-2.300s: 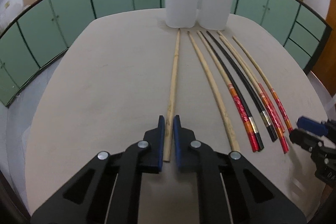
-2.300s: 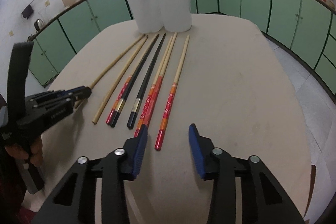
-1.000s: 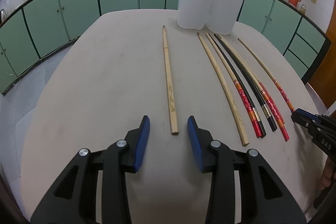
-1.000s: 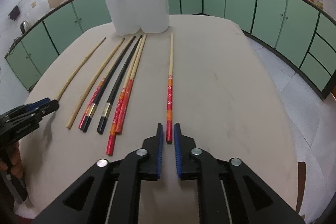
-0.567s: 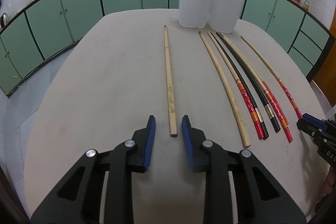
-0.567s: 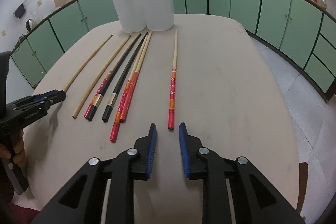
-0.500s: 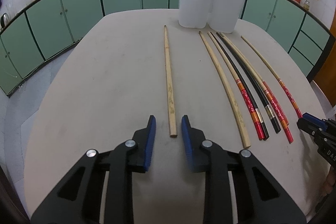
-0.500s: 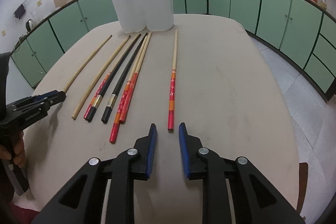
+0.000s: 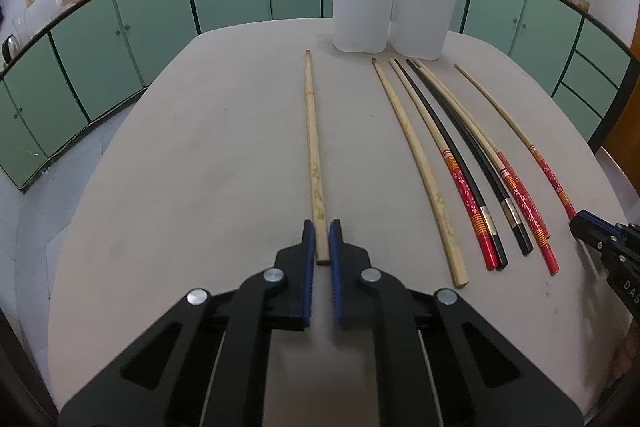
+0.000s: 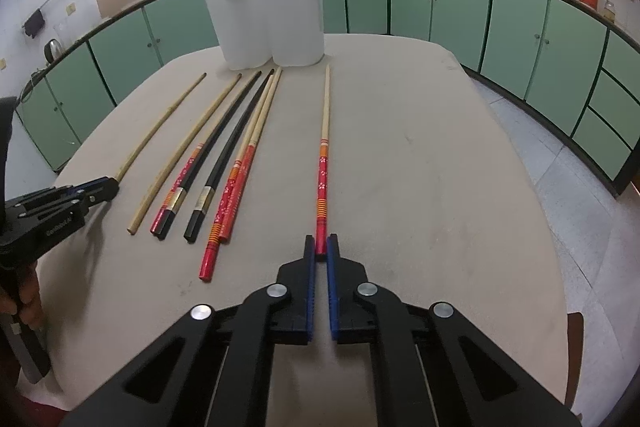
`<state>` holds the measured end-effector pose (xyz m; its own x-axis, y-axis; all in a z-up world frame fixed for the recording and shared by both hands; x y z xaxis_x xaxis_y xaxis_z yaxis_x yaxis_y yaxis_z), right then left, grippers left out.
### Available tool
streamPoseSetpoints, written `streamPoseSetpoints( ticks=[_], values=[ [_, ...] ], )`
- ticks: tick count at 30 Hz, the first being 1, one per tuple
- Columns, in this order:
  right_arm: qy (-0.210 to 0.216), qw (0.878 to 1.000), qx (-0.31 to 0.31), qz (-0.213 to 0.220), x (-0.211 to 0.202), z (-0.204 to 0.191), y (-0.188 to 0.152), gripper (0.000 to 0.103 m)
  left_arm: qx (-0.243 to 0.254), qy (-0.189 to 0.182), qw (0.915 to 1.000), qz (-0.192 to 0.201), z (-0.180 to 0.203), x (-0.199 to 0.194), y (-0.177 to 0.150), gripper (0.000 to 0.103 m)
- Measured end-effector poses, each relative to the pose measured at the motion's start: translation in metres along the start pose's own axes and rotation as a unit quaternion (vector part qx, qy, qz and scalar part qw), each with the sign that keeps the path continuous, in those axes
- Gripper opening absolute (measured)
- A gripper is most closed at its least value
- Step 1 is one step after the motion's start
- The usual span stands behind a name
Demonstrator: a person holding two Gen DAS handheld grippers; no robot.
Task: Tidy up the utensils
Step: 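Grasp a plain wooden chopstick with the left tool while the right tool grasps a red chopstick, then lift both chopsticks over the white holder and open both tools to drop them in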
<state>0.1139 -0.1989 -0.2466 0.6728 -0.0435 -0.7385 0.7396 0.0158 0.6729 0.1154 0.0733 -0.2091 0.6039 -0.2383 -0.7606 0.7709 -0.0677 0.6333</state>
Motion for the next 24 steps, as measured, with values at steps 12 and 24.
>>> streamPoseSetpoints(
  ticks=[12,24],
  values=[
    [-0.02,0.997,-0.014,0.076,-0.056,0.024,0.049,0.006,0.049,0.021,0.9971,0.055,0.007,-0.066,0.038,0.006],
    [0.008,0.987,-0.046,0.155,-0.116,0.033,0.125,0.005,0.069,-0.016,0.9836,0.166,0.022,-0.138,0.115,0.006]
  ],
)
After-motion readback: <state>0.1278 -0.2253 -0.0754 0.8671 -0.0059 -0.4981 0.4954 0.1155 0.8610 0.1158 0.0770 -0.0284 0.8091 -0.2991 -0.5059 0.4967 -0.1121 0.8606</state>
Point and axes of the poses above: each gripper's, at about its wrist camera, not at the fingertips, and x roughly the way its jaws point, z to its right, y to its top, the point moved 4 cm from there along x, roughly the way its jaws point, and after that the axes turned 12 degrees about -y, right-handed, at the moved point
